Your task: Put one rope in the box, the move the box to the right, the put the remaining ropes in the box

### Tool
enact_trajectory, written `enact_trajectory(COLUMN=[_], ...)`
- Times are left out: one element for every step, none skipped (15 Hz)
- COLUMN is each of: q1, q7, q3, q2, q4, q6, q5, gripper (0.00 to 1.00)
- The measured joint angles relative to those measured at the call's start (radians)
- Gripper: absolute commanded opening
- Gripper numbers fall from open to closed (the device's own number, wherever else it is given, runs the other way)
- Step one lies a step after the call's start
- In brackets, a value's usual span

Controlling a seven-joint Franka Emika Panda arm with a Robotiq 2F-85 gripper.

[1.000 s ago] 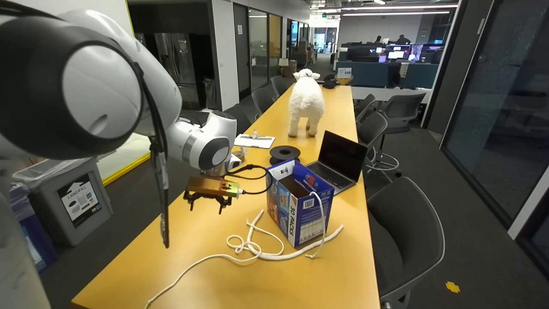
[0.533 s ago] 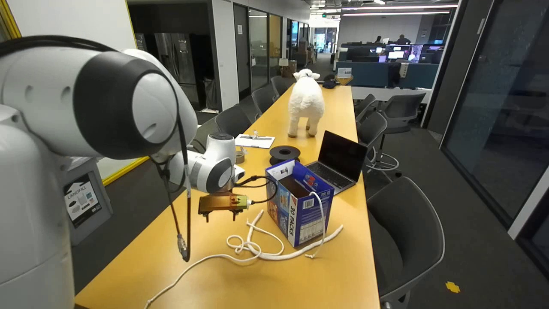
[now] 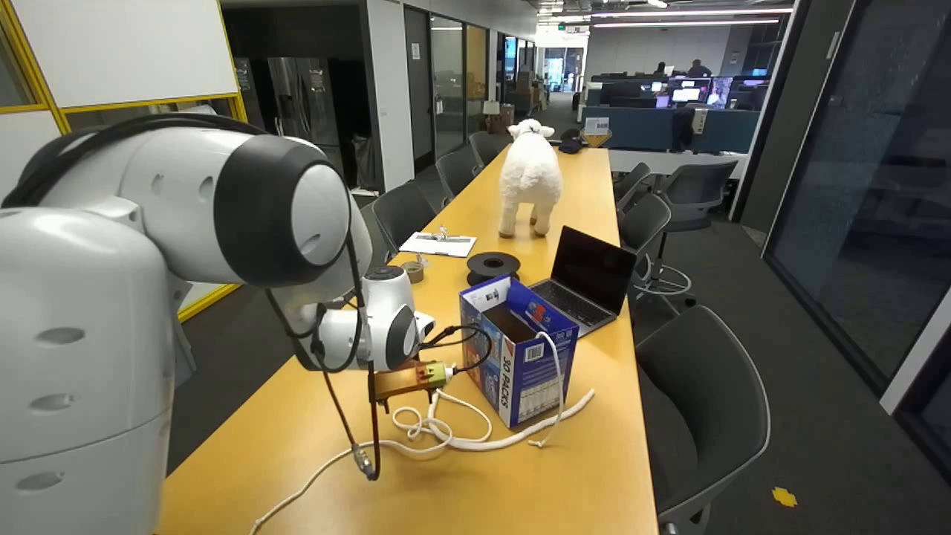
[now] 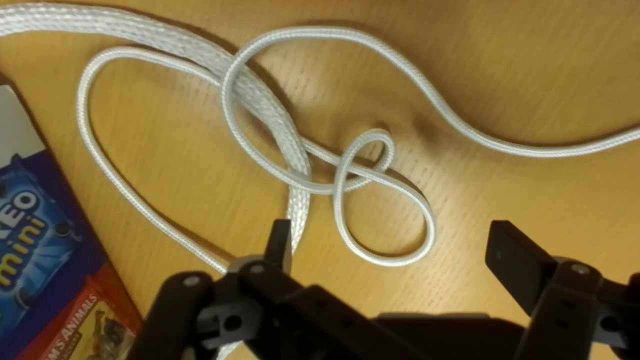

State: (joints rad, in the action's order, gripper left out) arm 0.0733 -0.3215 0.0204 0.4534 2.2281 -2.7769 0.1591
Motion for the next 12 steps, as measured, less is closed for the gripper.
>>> enact_trajectory(q1=[0.017,0.036,0.056,0.075,0.094,0.109,0.117,0.118,0.110,0.091,0.064,0.035], q7=[0.035,0.068,0.100,0.128,0.153,0.172,0.183,0.184,0.178,0.161,0.134,0.104], q3=[-0.025,-0.051,-0.077,-0.103,-0.126,-0.144,-0.152,-0.151,-0.140,-0.118,-0.086,-0.055], q2=[0.012,0.022,0.031,0.039,0.048,0.057,0.067,0.077,0.087,0.098,0.109,0.120], q4=[-0.001,-0.004,-0.008,-0.014,-0.022,-0.030,-0.038,-0.045,-0.052,-0.057,-0.063,-0.069], q6=[-0.018,-0.035,-0.049,-0.058,-0.062,-0.062,-0.063,-0.062,-0.059,-0.056,-0.052,-0.045], q5=[0.050,0.097,0.141,0.182,0.217,0.243,0.259,0.260,0.256,0.246,0.228,0.208], gripper=[1.00,1.00,1.00,1.00,1.00,1.00,1.00,1.00,1.00,1.00,1.00,1.00])
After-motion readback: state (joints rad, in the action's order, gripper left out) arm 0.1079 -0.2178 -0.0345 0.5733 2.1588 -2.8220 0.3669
